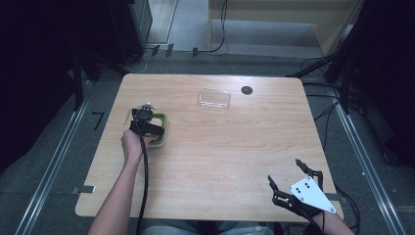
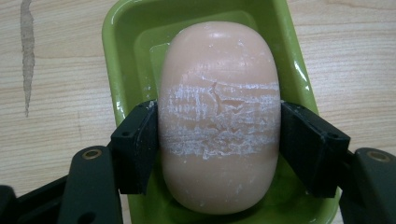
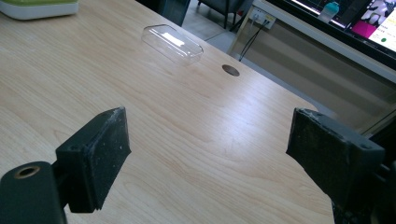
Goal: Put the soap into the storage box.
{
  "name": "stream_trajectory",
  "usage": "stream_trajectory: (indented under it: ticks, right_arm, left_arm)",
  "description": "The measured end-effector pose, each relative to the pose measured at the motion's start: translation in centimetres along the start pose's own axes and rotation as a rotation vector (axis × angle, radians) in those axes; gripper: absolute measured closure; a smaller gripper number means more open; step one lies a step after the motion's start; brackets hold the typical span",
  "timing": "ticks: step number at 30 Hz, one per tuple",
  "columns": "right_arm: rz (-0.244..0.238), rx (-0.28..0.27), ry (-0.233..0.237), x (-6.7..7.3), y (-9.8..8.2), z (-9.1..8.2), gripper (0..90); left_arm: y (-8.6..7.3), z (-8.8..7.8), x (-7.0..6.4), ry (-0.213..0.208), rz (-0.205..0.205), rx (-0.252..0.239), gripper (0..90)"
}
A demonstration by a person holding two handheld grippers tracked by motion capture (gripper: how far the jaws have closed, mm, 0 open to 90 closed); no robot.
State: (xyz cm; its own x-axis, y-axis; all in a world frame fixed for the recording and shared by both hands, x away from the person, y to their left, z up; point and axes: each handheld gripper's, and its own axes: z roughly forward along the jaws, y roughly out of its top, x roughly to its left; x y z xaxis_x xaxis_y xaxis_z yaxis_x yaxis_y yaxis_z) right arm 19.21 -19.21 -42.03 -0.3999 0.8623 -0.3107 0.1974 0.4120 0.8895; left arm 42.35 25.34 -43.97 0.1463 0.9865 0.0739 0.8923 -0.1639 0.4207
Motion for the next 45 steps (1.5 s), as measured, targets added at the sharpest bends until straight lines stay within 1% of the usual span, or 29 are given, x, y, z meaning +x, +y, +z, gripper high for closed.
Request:
stream_trajectory:
  ticks: [1, 2, 3, 4, 5, 6, 7, 12, 13, 17, 21, 22, 27, 28, 33, 34, 38, 40, 41, 43, 45]
  right_arm:
    - [0.001, 0.000, 0.001, 0.0, 0.0, 0.0, 13.1]
    - [-0.001, 0.000, 0.000, 0.0, 0.0, 0.0, 13.1]
    - [-0.001, 0.000, 0.001, 0.0, 0.0, -0.1, 13.1]
    - [-0.001, 0.000, 0.001, 0.0, 0.0, -0.1, 13.1]
    - [0.000, 0.001, -0.003, 0.0, -0.1, -0.1, 13.1]
    - [0.000, 0.001, -0.003, 0.0, -0.1, -0.1, 13.1]
    - [0.001, 0.000, -0.004, -0.1, -0.1, -0.1, 13.1]
    - [0.001, 0.000, -0.008, -0.2, -0.2, -0.3, 13.1]
    - [0.003, 0.001, -0.010, -0.2, -0.2, -0.3, 13.1]
    - [0.005, 0.001, -0.013, -0.2, -0.2, -0.3, 13.1]
    - [0.001, 0.000, -0.012, -0.1, -0.1, -0.4, 13.1]
    - [0.001, -0.001, -0.013, -0.1, -0.1, -0.4, 13.1]
    - [-0.004, 0.001, -0.012, 0.0, -0.1, -0.3, 13.1]
    - [-0.002, 0.001, -0.013, 0.0, -0.1, -0.4, 13.1]
    - [-0.001, 0.000, -0.013, 0.0, -0.1, -0.4, 13.1]
    - [-0.002, -0.001, -0.014, 0.0, -0.1, -0.4, 13.1]
    - [-0.001, -0.001, -0.013, 0.0, -0.1, -0.4, 13.1]
    - [-0.001, -0.001, -0.013, 0.0, -0.1, -0.4, 13.1]
    - [-0.002, -0.002, -0.013, 0.0, -0.1, -0.4, 13.1]
    - [-0.003, -0.002, -0.014, 0.0, -0.1, -0.4, 13.1]
    - [-0.002, -0.002, -0.014, 0.0, -0.1, -0.4, 13.1]
  left_arm:
    - [0.0, -0.1, 0.0, 0.002, 0.001, 0.000, 32.9]
    - [0.1, -0.4, 0.0, 0.011, 0.000, -0.011, 30.3]
    - [0.1, -0.4, 0.0, 0.011, 0.000, -0.011, 28.4]
    - [0.2, -0.6, -0.1, 0.026, 0.005, -0.017, 28.4]
    - [0.3, -0.9, -0.2, 0.029, 0.009, -0.020, 23.7]
    - [0.3, -0.9, -0.2, 0.029, 0.009, -0.020, 23.6]
    - [0.4, -1.1, -0.2, 0.024, 0.010, -0.017, 23.6]
    - [0.6, -1.5, -0.5, 0.033, 0.016, -0.003, 21.1]
    - [0.6, -1.6, -0.6, 0.035, 0.027, 0.008, 18.8]
    - [0.6, -1.9, -0.9, 0.034, 0.044, 0.018, 16.6]
    - [0.4, -2.7, -1.2, 0.015, 0.053, 0.024, 14.6]
    - [0.3, -2.8, -1.2, 0.013, 0.055, 0.017, 14.5]
    - [-0.1, -4.1, -1.4, -0.005, 0.065, 0.015, 14.0]
    - [-0.2, -4.2, -1.5, -0.009, 0.072, 0.021, 13.8]
    - [-0.9, -4.7, -1.6, -0.025, 0.082, 0.048, 13.6]
    - [-1.0, -4.8, -1.7, -0.029, 0.091, 0.052, 13.5]
    - [-1.5, -5.3, -1.9, -0.036, 0.103, 0.052, 12.8]
    - [-1.8, -5.7, -2.1, -0.042, 0.117, 0.055, 12.4]
    - [-1.9, -5.8, -2.2, -0.042, 0.115, 0.056, 12.1]
    - [-2.2, -6.1, -2.3, -0.036, 0.127, 0.059, 12.1]
    - [-2.5, -6.2, -2.5, -0.041, 0.130, 0.067, 12.1]
